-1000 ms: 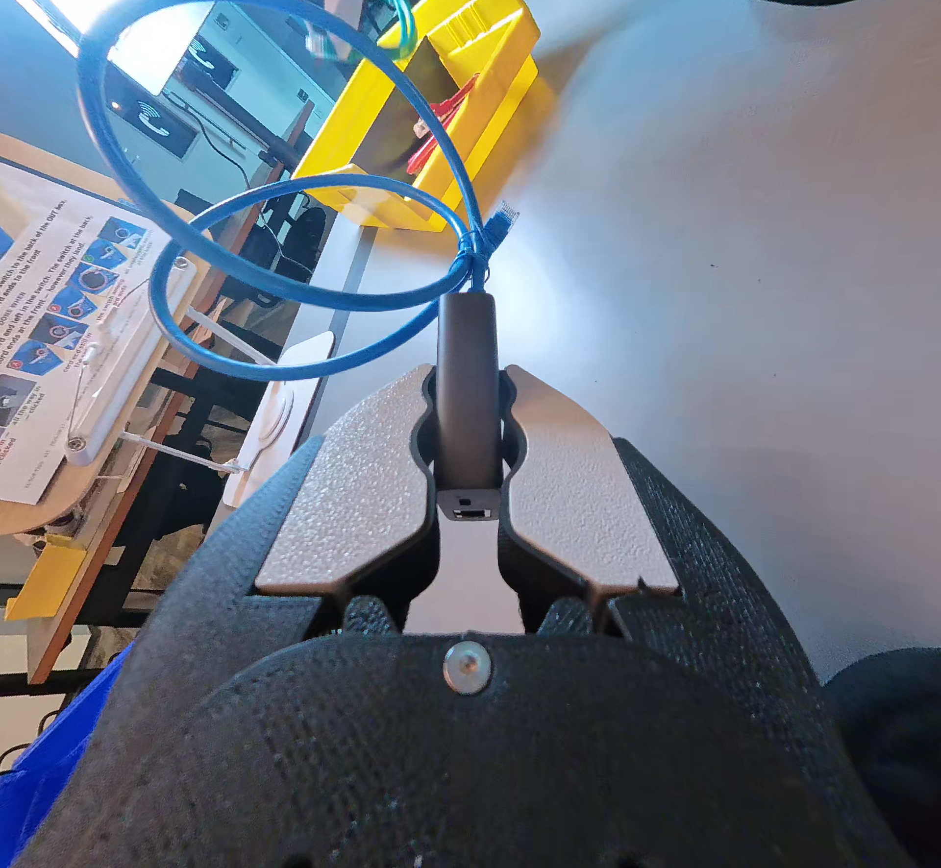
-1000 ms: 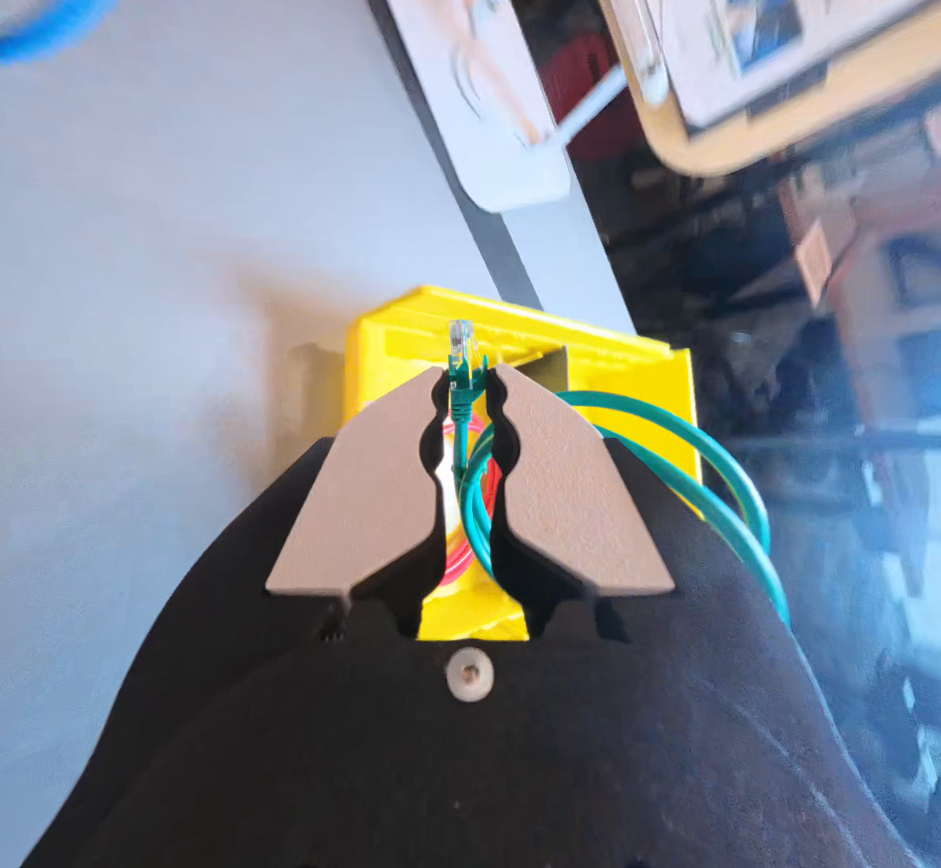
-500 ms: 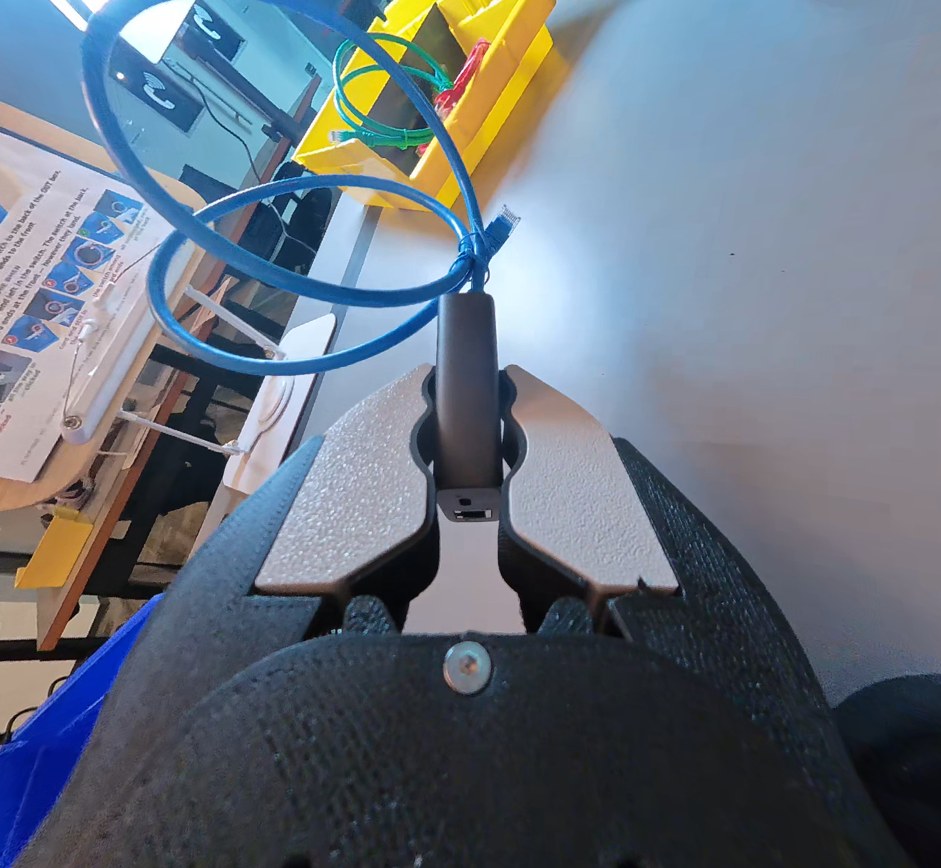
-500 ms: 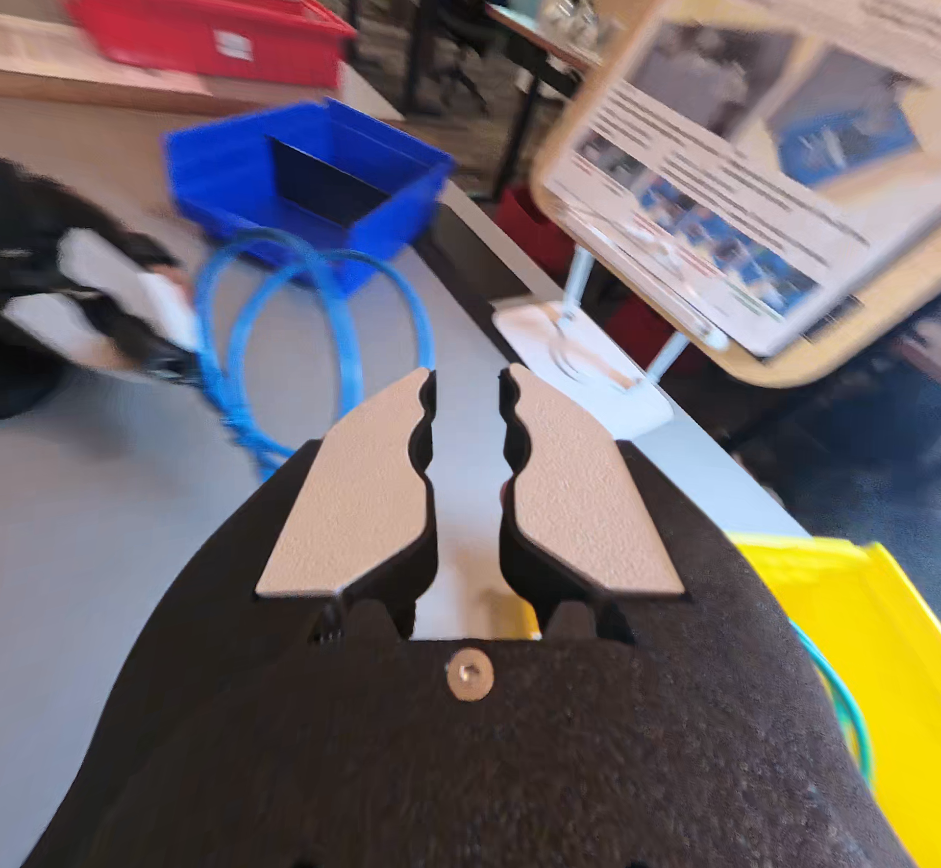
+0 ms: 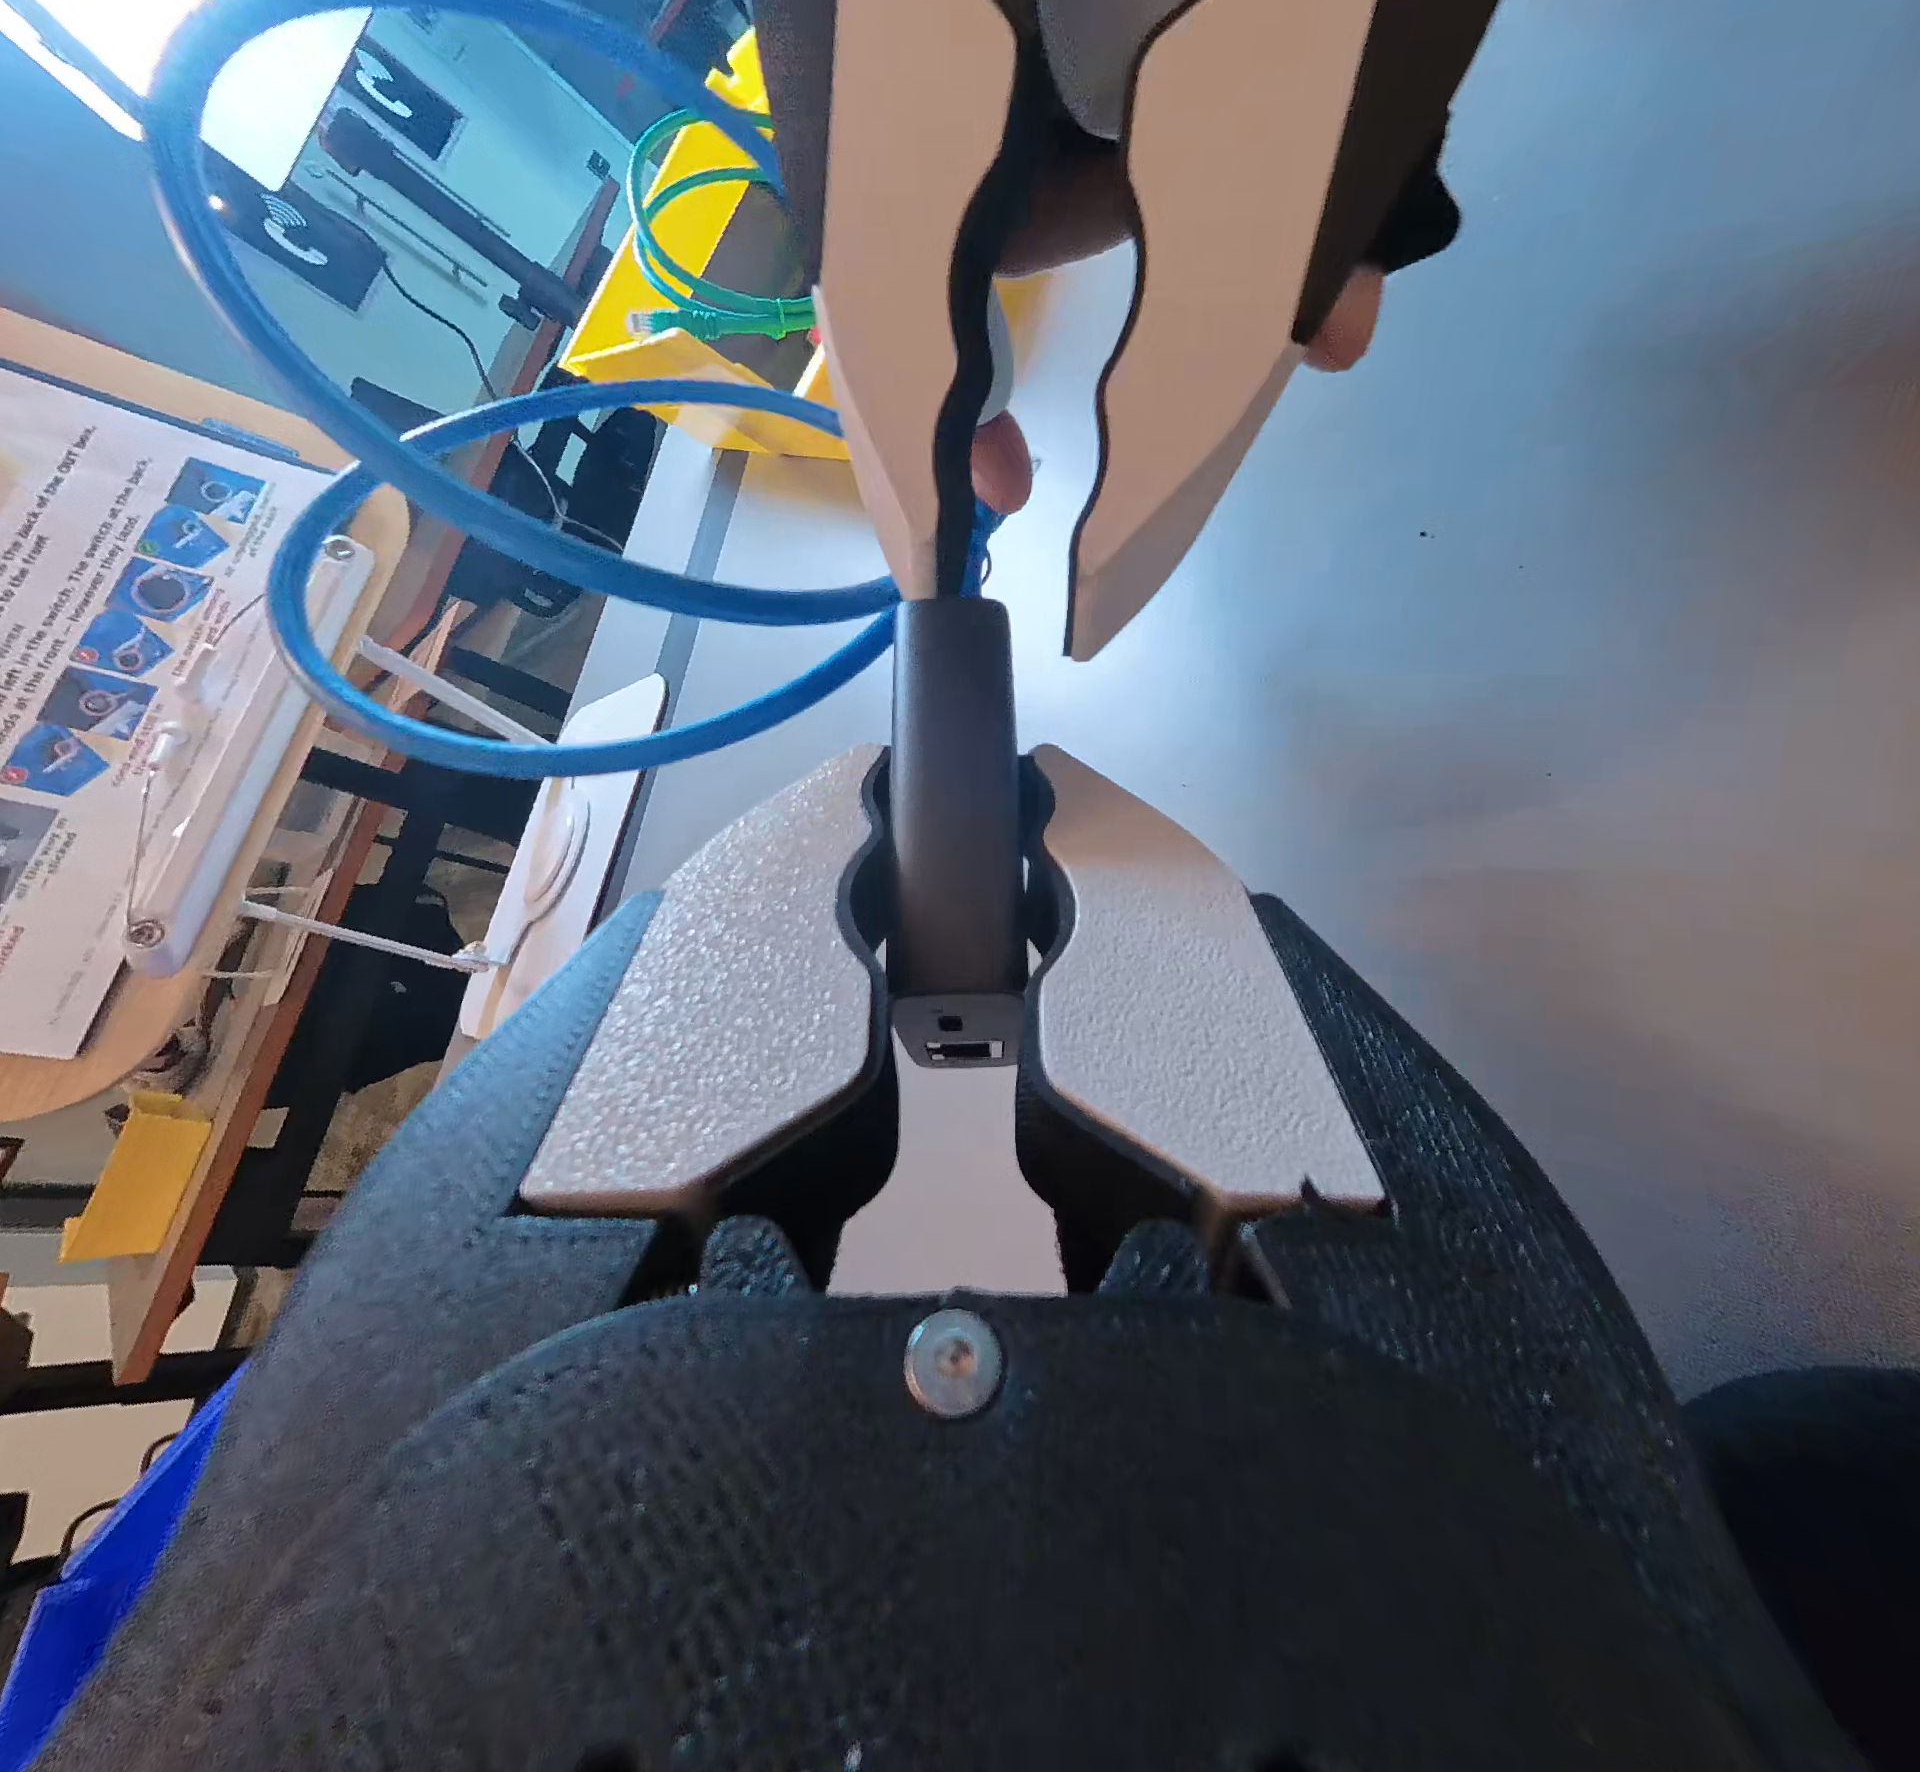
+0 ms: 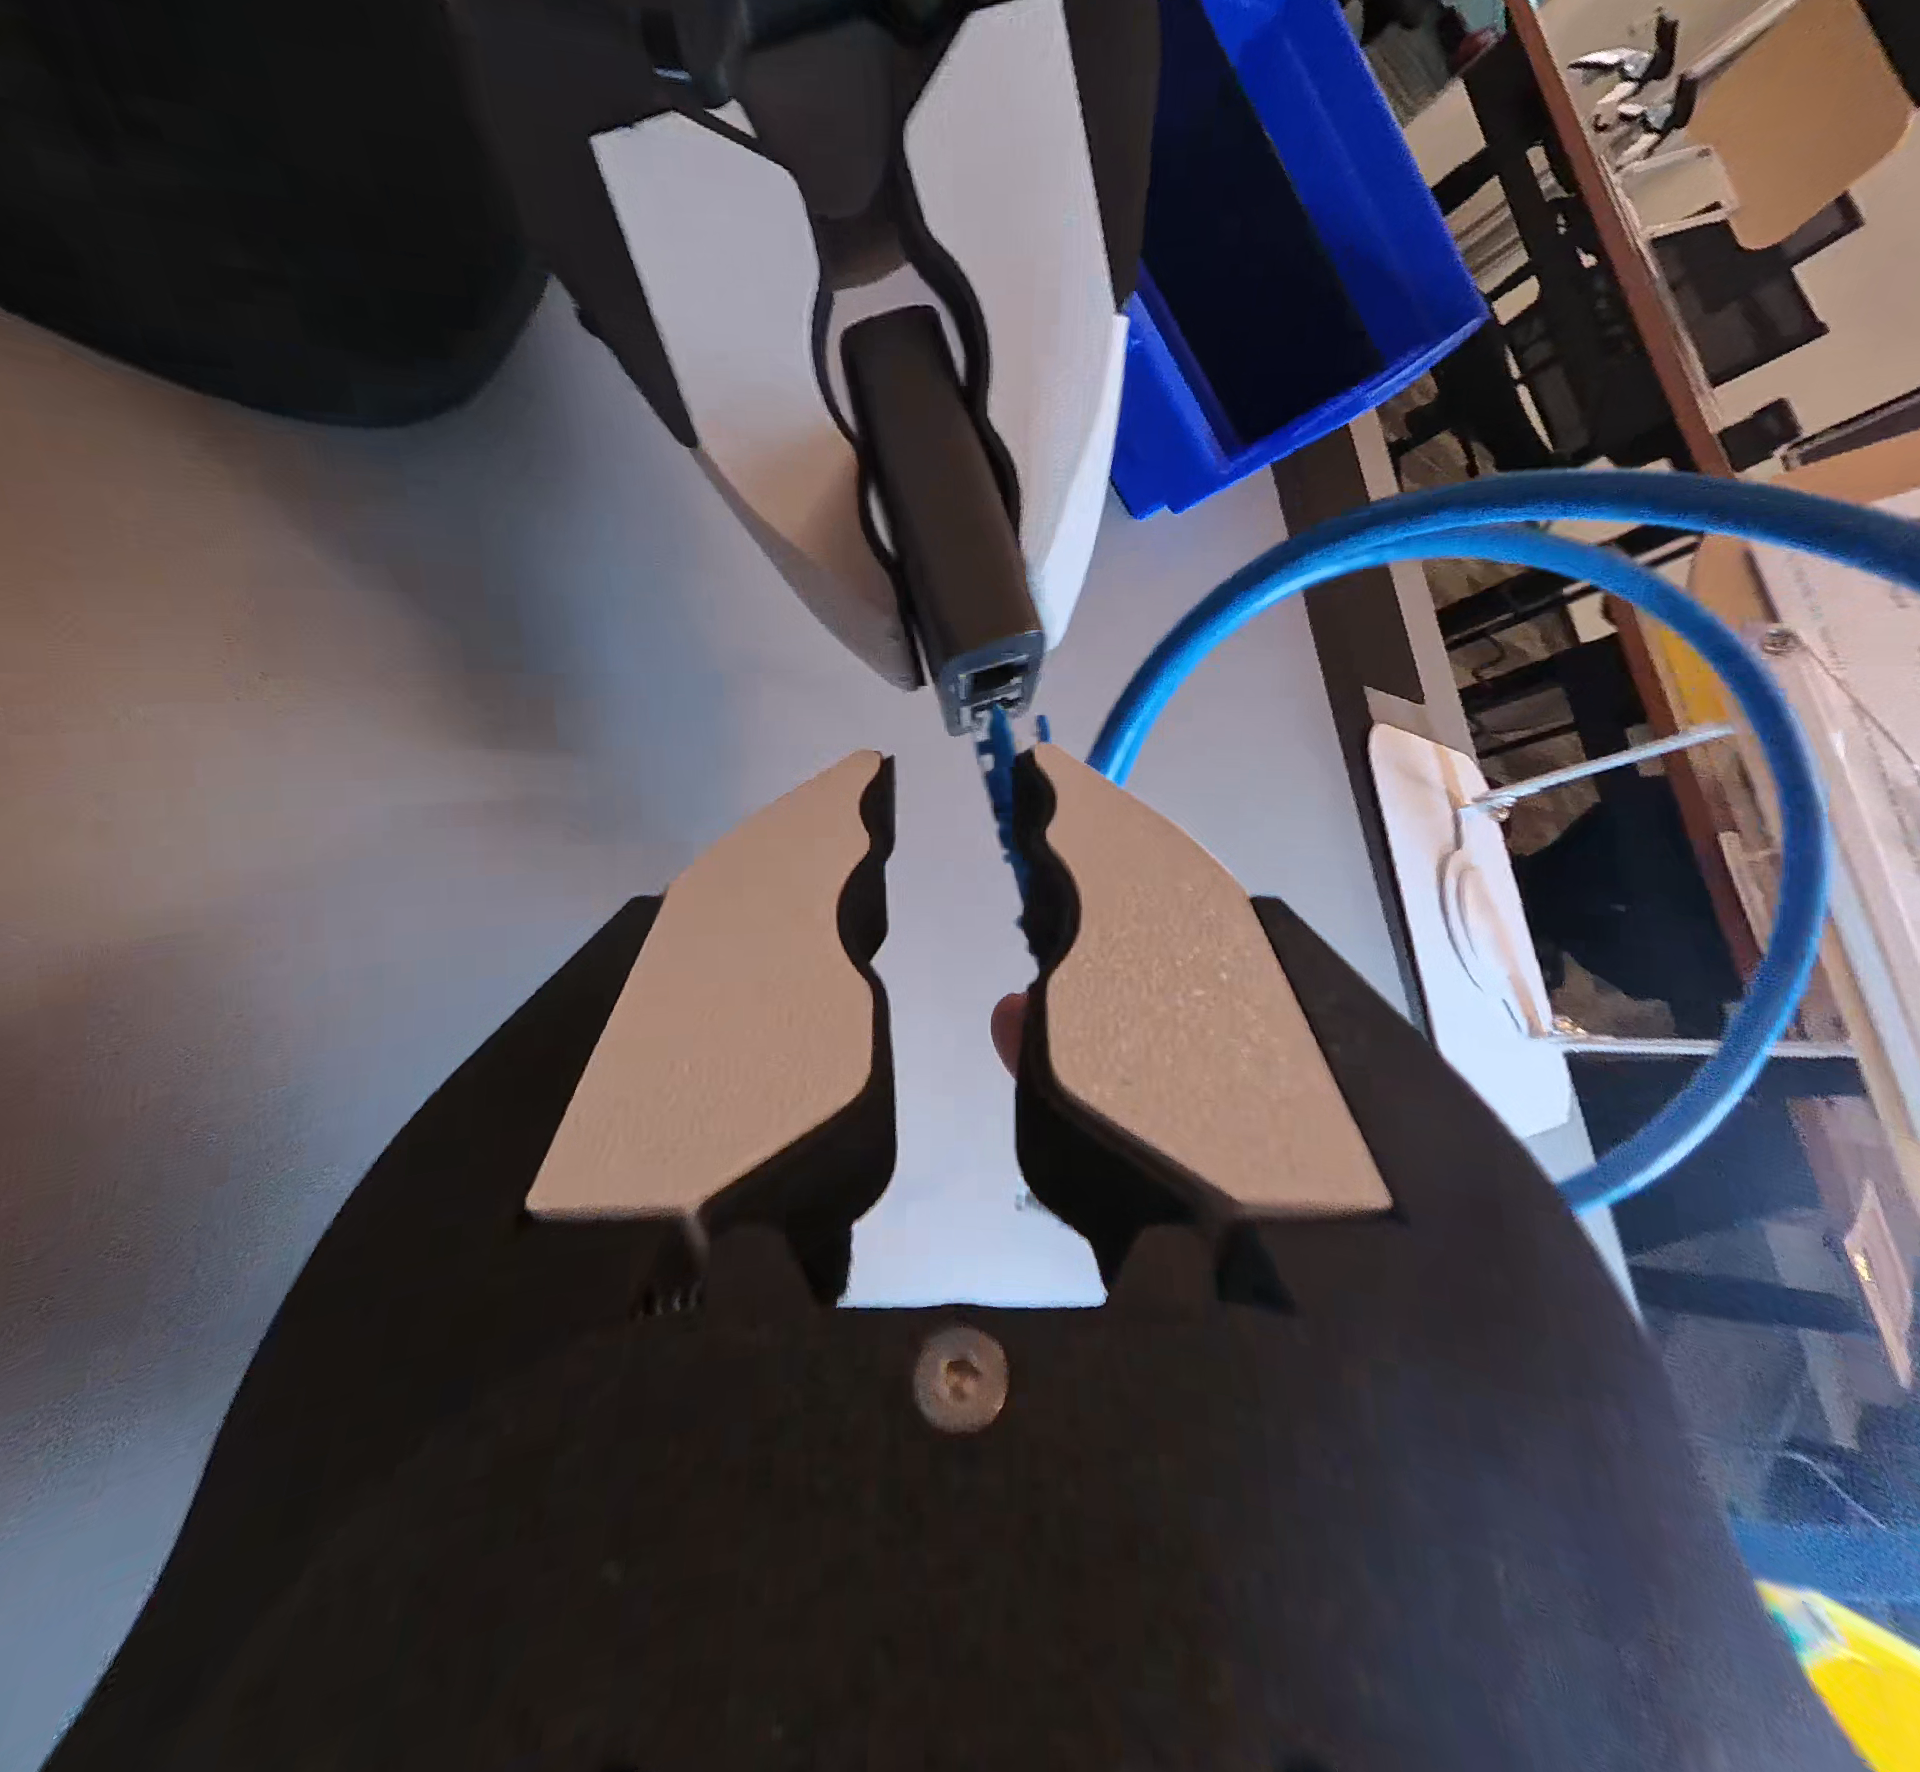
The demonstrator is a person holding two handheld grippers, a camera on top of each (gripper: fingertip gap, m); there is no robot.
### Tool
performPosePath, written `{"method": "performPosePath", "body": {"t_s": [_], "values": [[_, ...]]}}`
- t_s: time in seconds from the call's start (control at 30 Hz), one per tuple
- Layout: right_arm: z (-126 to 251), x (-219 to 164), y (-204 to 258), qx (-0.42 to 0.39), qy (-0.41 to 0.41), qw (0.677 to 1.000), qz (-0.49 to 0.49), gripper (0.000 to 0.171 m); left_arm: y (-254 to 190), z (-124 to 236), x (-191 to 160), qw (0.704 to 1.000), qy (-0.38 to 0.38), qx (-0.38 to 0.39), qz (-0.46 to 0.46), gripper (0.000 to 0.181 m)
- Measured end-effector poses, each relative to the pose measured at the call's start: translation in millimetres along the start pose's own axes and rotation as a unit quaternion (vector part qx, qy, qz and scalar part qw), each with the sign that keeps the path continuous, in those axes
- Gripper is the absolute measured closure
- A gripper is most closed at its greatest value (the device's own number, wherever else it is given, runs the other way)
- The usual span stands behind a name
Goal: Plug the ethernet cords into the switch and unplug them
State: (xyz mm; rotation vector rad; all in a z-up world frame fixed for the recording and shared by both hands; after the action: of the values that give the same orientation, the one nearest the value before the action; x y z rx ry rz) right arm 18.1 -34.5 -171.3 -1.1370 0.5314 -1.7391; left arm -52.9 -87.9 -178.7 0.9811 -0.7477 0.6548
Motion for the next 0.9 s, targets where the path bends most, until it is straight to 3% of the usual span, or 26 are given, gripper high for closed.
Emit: {"method": "performPosePath", "body": {"t_s": [0.43, 0.9], "values": [[-5, -9, 13, 0.013, 0.06, 0.997, 0.055, 0.155, -18, -5, 0, 0.999, 0.013, -0.041, -0.029, 0.16], [3, -9, 22, 0.05, 0.023, 0.997, 0.056, 0.157, -29, -7, 4, 0.996, -0.024, -0.087, 0.002, 0.16]]}}
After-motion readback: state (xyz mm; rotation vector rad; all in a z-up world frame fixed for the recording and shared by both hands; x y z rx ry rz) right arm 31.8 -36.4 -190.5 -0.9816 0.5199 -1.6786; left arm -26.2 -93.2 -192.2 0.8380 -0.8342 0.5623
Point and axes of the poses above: each gripper's, where its closed fingertips meet, z back along the fingers, x out of its top, y = z × x across the jaws, the point moved 5 cm from there along z, back along the fingers, and after that the axes turned 15 degrees about z, right-handed, at the moved point
